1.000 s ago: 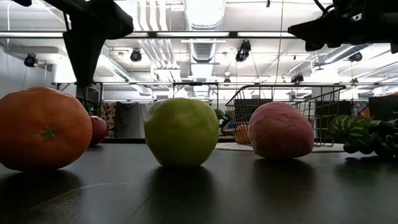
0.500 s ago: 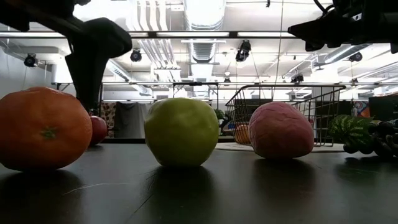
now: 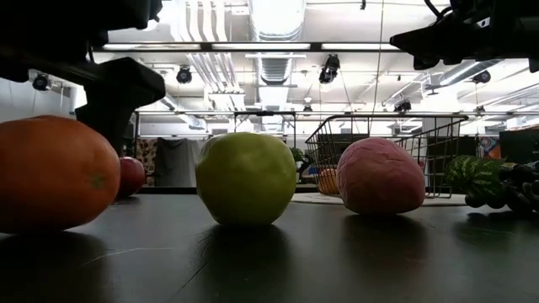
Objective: Build produce basket
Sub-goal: Put the orange into the wire basket
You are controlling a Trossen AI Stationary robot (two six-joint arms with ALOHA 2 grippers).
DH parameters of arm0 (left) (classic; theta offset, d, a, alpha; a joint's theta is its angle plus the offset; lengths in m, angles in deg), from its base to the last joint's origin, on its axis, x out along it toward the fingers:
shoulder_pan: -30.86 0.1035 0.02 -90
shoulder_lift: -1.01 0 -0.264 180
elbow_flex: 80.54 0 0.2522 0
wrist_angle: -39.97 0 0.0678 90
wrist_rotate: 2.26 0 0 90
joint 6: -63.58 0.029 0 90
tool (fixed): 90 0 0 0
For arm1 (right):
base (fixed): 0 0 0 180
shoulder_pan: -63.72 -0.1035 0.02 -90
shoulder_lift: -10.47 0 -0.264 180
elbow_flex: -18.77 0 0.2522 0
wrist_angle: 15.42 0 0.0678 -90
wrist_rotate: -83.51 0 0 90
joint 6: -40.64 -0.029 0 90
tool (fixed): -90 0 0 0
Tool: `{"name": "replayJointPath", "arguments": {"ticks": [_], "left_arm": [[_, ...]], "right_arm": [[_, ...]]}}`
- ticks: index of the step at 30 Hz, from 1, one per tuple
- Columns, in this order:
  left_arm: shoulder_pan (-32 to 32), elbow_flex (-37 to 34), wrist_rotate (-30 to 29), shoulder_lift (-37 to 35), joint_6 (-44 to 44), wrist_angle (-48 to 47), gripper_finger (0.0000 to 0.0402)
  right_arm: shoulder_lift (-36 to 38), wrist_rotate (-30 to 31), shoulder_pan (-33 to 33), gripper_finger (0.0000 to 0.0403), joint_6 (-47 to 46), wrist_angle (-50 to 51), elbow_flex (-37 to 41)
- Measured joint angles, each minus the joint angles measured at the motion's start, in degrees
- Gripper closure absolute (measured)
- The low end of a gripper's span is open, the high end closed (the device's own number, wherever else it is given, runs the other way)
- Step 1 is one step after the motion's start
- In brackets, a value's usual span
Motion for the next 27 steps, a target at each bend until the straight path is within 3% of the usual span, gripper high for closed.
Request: {"name": "replayJointPath", "arguments": {"ticks": [5,10,16,18,20,23,27], "left_arm": [[0.0,0.0,-1.8,0.0,1.6,-0.1,0.0086],[0.4,0.2,-7.7,-2.2,3.0,-0.3,0.0130],[1.9,0.2,-34.3,-9.8,4.5,-0.5,0.0130],[3.6,0.0,-38.6,-13.0,8.5,3.4,0.0130],[6.0,-0.6,-38.9,-15.4,14.1,10.5,0.0130],[9.4,-3.7,-37.3,-17.4,27.6,28.5,0.0130],[14.0,-12.1,-25.7,-18.2,43.2,55.4,0.0130]], "right_arm": [[0.0,0.0,0.0,0.0390,-0.4,0.0,0.0],[0.0,0.0,0.0,0.0390,-0.4,0.0,0.0],[-0.5,0.0,0.0,0.0390,-0.8,-1.8,0.0],[-1.6,0.0,0.0,0.0389,-2.6,-4.1,0.0],[-3.6,-0.2,0.0,0.0382,-4.5,-6.7,0.0],[-7.8,-1.3,0.0,0.0353,-7.0,-11.4,0.0],[-13.8,-3.4,-0.7,0.0290,-9.1,-21.4,0.0]]}}
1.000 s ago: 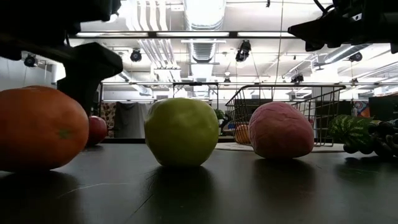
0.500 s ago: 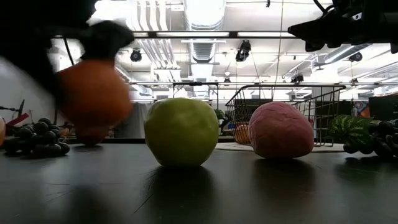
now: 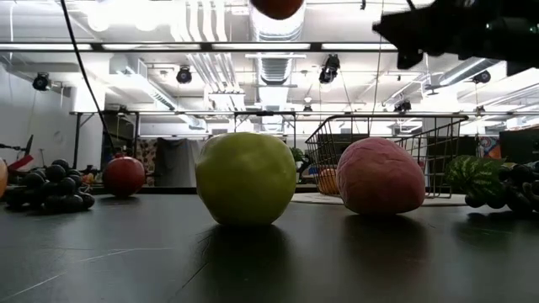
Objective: Build produce basket
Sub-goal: Put the orange into the wire basket
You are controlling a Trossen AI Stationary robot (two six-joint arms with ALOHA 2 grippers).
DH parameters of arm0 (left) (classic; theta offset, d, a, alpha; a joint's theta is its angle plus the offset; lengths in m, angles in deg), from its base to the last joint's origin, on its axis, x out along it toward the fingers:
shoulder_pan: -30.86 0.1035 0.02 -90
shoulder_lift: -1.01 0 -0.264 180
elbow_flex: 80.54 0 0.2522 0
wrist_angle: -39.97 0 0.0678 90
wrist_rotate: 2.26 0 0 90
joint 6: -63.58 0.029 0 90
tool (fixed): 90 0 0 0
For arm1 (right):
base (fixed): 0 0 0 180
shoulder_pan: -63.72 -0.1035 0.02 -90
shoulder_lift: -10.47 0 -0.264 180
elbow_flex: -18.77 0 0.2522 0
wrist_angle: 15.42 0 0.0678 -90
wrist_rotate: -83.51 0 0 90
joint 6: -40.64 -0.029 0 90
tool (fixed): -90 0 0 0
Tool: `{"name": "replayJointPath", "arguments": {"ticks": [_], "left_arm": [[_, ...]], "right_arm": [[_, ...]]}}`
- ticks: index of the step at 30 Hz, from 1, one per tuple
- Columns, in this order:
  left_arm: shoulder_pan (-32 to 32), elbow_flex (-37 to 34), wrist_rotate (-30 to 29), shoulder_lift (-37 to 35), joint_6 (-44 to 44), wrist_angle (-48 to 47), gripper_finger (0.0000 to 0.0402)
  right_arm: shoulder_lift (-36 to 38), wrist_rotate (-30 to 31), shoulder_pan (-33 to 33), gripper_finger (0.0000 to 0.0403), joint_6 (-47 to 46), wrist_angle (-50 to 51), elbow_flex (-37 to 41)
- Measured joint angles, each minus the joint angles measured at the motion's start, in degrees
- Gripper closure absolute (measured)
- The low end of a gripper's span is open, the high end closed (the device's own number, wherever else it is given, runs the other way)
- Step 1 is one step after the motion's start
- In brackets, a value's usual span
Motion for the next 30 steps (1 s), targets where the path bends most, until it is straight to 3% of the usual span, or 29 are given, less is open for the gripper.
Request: {"name": "replayJointPath", "arguments": {"ticks": [2,5,12,20,30], "left_arm": [[2.5,-4.1,4.5,0.2,1.9,9.8,0.0130],[5.7,-8.2,6.4,0.4,2.0,18.4,0.0130],[9.2,-9.4,6.9,0.4,0.2,23.4,0.0130],[9.8,-9.3,6.8,1.9,0.2,26.6,0.0117],[10.2,-9.4,6.5,2.0,0.4,26.4,0.0112]], "right_arm": [[-2.5,-0.8,-0.6,0.0255,-0.7,-4.0,-1.0],[-6.0,-0.9,-1.7,0.0205,-1.5,-5.6,-3.9],[-14.0,-0.5,-2.2,0.0129,-3.2,-4.3,-13.0],[-21.0,-0.5,-2.3,0.0124,-3.1,5.8,-23.4],[-27.1,-0.5,-2.4,0.0140,-3.3,9.8,-30.0]]}}
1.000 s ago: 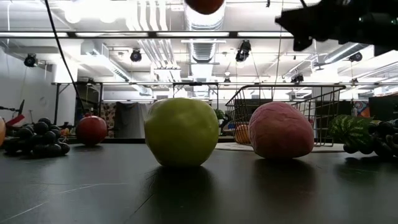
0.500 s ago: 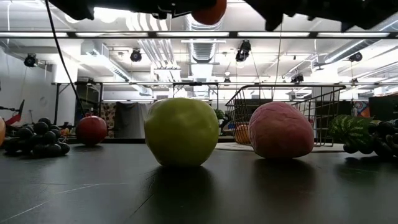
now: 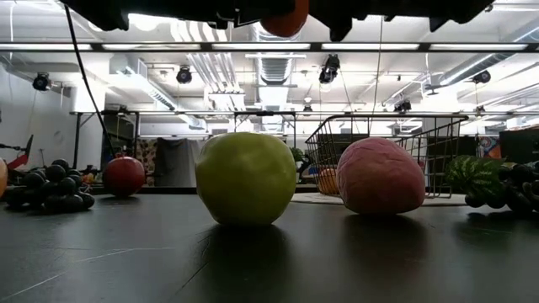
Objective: Build produce basket
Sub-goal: Put the orange into the wire basket
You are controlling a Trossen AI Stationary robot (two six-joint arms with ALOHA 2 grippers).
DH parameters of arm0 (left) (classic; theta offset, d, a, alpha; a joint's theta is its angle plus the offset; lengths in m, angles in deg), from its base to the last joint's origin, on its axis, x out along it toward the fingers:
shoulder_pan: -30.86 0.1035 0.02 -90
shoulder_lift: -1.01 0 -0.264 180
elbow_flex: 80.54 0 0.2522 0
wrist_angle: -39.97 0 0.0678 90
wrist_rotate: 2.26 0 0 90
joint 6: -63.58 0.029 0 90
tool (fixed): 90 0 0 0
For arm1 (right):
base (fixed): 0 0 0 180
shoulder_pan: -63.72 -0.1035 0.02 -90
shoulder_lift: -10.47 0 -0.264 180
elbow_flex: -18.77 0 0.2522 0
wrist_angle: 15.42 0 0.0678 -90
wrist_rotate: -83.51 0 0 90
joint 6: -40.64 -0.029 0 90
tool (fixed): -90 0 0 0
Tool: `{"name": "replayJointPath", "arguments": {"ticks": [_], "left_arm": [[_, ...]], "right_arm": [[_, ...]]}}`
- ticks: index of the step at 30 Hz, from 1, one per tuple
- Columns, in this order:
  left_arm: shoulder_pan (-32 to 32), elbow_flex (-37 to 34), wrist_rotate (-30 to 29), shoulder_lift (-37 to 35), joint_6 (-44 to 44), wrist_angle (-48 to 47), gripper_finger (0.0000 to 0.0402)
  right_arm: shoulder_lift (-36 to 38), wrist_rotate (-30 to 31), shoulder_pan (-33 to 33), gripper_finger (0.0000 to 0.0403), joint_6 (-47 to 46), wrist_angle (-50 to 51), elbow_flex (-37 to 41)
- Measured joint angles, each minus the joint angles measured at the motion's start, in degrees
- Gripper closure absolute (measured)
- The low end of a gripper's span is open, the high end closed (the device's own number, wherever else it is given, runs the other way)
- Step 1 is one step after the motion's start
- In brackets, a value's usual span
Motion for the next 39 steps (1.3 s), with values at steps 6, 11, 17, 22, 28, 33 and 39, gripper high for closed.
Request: {"name": "replayJointPath", "arguments": {"ticks": [6,11,17,22,28,33,39], "left_arm": [[0.3,0.0,-0.1,0.0,0.0,0.1,0.0110],[1.0,0.0,-0.2,0.0,-0.3,2.7,0.0110],[1.5,0.1,-0.4,0.1,-0.7,4.1,0.0109],[1.8,0.1,-0.8,0.1,-0.7,5.4,0.0109],[2.0,0.1,-1.2,0.1,-0.4,5.4,0.0109],[2.4,0.1,-1.6,0.1,-0.2,5.7,0.0109],[2.6,0.1,-1.7,-0.1,-0.1,6.1,0.0109]], "right_arm": [[-1.1,0.2,0.0,0.0137,-0.4,-0.2,-0.8],[-1.1,0.5,0.1,0.0139,-0.5,-0.5,-1.3],[-1.1,0.7,0.1,0.0130,-0.5,-0.8,-1.6],[-1.1,1.7,0.1,0.0127,-0.5,-0.9,-1.6],[-2.2,3.0,0.1,0.0126,0.2,-1.4,-1.6],[-3.9,3.8,0.0,0.0126,0.8,-2.2,-2.5],[-4.6,4.4,0.1,0.0134,2.2,-0.4,-4.5]]}}
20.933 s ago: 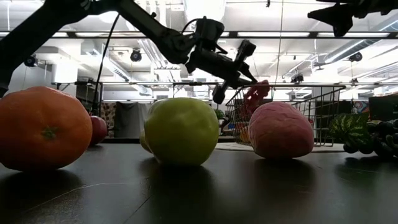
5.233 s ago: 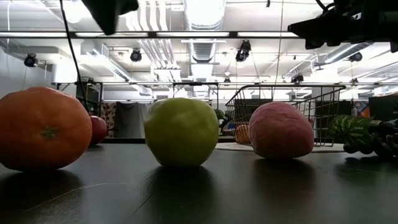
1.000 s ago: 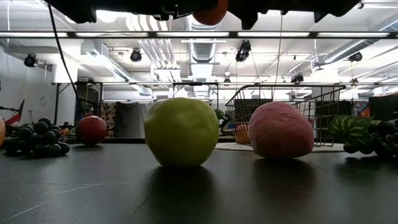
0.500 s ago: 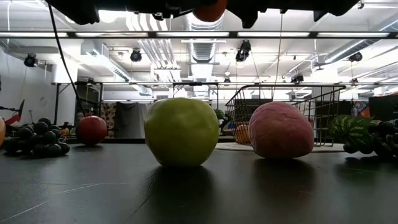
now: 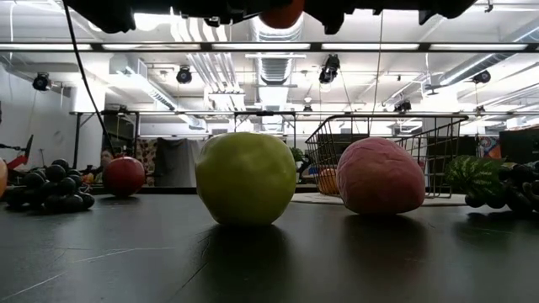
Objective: Build produce basket
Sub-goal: Put the orange into the wire basket
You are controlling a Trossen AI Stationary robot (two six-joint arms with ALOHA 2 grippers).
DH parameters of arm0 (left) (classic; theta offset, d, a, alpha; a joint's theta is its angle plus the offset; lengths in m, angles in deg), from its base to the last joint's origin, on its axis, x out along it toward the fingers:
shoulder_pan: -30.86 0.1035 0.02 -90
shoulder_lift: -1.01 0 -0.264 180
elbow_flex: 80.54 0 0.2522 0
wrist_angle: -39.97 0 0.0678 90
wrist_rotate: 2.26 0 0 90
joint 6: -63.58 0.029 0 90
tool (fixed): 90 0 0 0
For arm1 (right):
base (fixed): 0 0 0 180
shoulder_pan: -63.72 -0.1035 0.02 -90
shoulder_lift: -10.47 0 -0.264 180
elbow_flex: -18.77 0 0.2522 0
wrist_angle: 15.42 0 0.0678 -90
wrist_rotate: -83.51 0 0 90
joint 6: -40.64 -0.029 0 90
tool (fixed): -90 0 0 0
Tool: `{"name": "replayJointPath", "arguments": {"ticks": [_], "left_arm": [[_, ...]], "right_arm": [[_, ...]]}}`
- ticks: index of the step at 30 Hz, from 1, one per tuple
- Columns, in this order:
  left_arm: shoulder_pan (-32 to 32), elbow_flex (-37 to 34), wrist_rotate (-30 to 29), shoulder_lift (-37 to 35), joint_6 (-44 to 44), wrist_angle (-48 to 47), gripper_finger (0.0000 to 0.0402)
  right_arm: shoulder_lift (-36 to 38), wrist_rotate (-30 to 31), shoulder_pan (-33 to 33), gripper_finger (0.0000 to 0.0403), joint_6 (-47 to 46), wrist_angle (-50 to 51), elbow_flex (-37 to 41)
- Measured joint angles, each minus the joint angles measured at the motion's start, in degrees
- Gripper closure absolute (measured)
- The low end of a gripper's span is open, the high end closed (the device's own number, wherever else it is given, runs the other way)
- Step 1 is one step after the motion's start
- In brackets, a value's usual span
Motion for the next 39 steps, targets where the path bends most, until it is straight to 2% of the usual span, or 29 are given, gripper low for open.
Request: {"name": "replayJointPath", "arguments": {"ticks": [10,39], "left_arm": [[0.1,0.0,0.2,0.1,0.0,-0.7,0.0109],[0.1,-0.2,0.2,0.1,-1.6,-1.1,0.0109]], "right_arm": [[1.7,1.2,0.0,0.0217,-0.2,2.9,0.2],[1.8,1.5,0.0,0.0235,-1.6,3.1,0.3]]}}
